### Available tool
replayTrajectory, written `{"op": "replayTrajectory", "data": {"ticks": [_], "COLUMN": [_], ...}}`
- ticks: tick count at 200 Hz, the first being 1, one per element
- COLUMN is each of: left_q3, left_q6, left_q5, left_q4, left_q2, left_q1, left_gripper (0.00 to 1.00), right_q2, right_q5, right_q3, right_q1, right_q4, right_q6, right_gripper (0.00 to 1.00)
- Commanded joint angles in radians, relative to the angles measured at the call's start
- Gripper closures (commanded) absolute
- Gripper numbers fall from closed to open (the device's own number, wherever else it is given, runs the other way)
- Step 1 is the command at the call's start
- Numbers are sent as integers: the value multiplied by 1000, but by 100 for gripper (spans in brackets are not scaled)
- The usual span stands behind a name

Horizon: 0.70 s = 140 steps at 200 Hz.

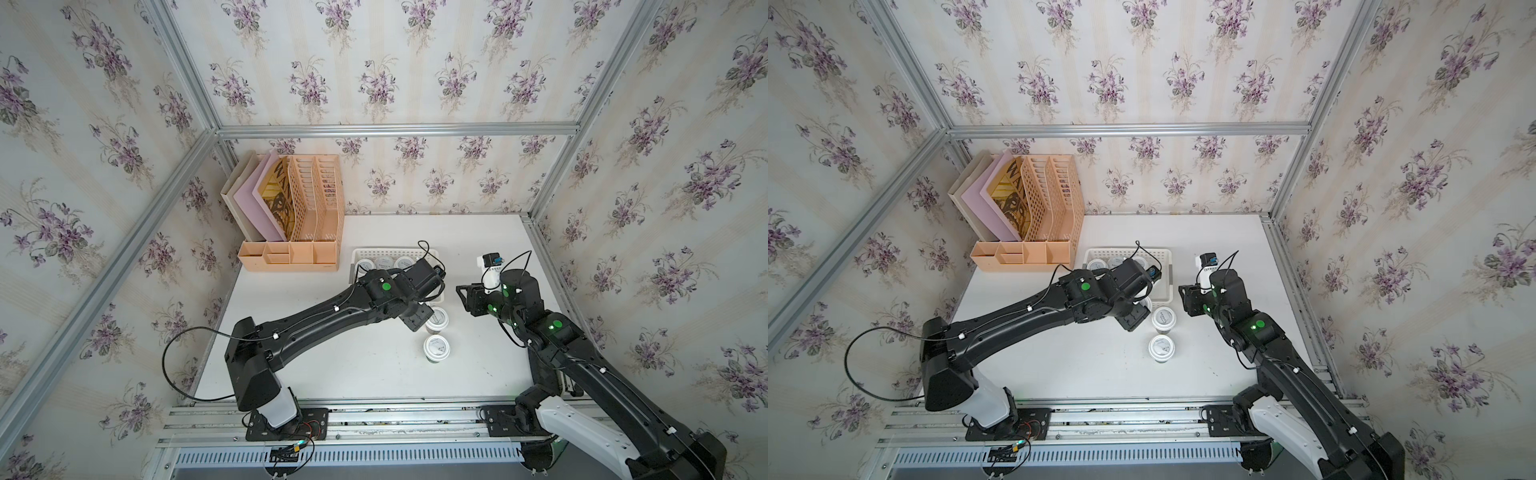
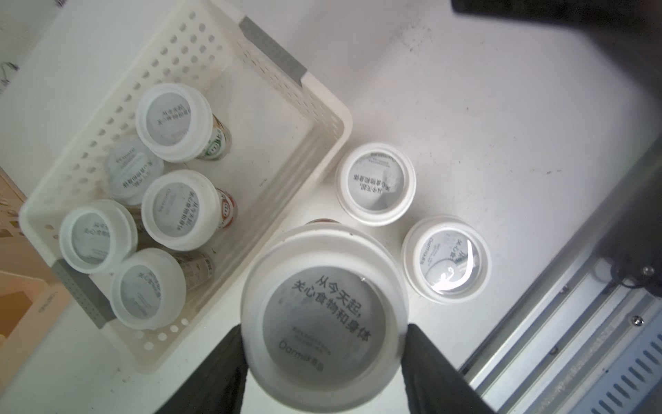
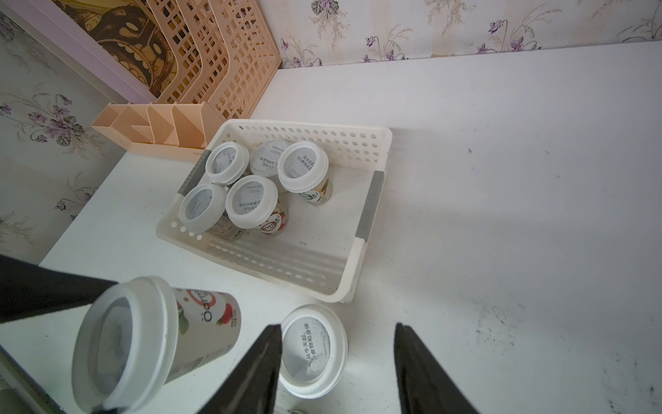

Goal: Put the yogurt in the basket
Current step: Pick up the yogurt from the center of the board, then place the yogurt in the basket.

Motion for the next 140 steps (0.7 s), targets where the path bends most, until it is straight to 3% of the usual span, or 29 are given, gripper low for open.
{"op": "replayTrajectory", "data": {"ticks": [1,62,140], "left_q3": [78,222,234], "left_q6": [66,109,127], "left_q5": [-22,18,54], "left_q4": [-13,12,50], "left_q2": [39,177,266], "left_q1": [25,105,173], "left_gripper": [32,32,32], "right_q2": [0,-7,-12], "right_q5": [1,1,6], "right_q3": [-1,-1,-4], "right_q1": [-1,0,-2], "right_q4": [3,4,5], "right_q6": [1,1,0], "right_gripper": [45,45,45]}}
